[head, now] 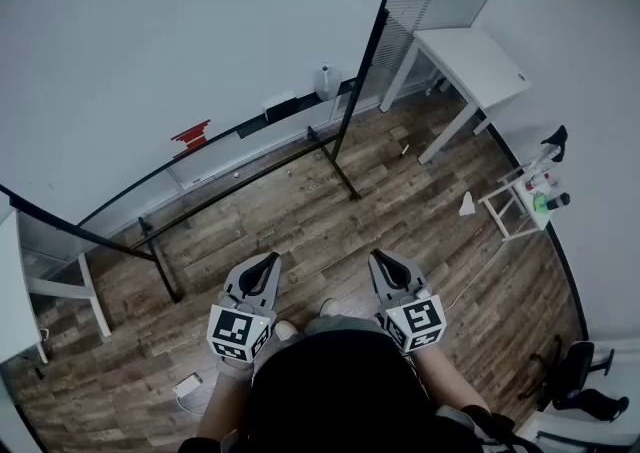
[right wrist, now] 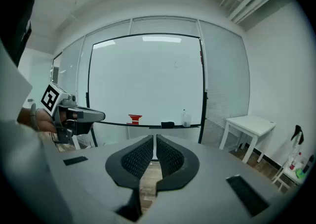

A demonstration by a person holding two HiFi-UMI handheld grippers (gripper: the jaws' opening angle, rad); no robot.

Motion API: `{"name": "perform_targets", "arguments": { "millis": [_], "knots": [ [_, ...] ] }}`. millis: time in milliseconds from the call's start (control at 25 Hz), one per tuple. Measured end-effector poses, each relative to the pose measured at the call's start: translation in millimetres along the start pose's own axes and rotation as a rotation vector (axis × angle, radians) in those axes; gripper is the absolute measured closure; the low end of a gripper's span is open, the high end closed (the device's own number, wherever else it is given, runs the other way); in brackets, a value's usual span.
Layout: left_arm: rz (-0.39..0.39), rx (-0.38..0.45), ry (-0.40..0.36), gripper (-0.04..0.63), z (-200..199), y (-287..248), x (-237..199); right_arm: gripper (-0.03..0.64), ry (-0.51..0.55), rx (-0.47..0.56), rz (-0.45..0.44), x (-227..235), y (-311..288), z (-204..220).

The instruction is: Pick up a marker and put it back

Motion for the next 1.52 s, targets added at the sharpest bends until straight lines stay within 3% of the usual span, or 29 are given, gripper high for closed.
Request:
{"name": "perform_targets", "arguments": {
  "millis": [920,1200,1520],
  "knots": [
    [0.047,-0.096,-0.083,0.572,-19,-165,74,0.569,-0.119,0.084,-0.010,167,-2,21],
    [0.060,-0.126,-0.065,0.572,-13,-219,28,0.509,-0.150,0.059,-0.003,200,-63,20],
    [0.104,-0.139,-0.066,0.572,-38,-291,-65,0.485,-0.125,0.017,0.009,233,-174,-24]
  ]
}}
Point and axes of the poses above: the fingertips, and each gripper's own axes: y backward along the fingers, x to its right, z out of its underside, the point moved 4 cm from there along y, backward along the fingers, and after that the axes turned 3 degrees about -z, right-handed, at the moved point
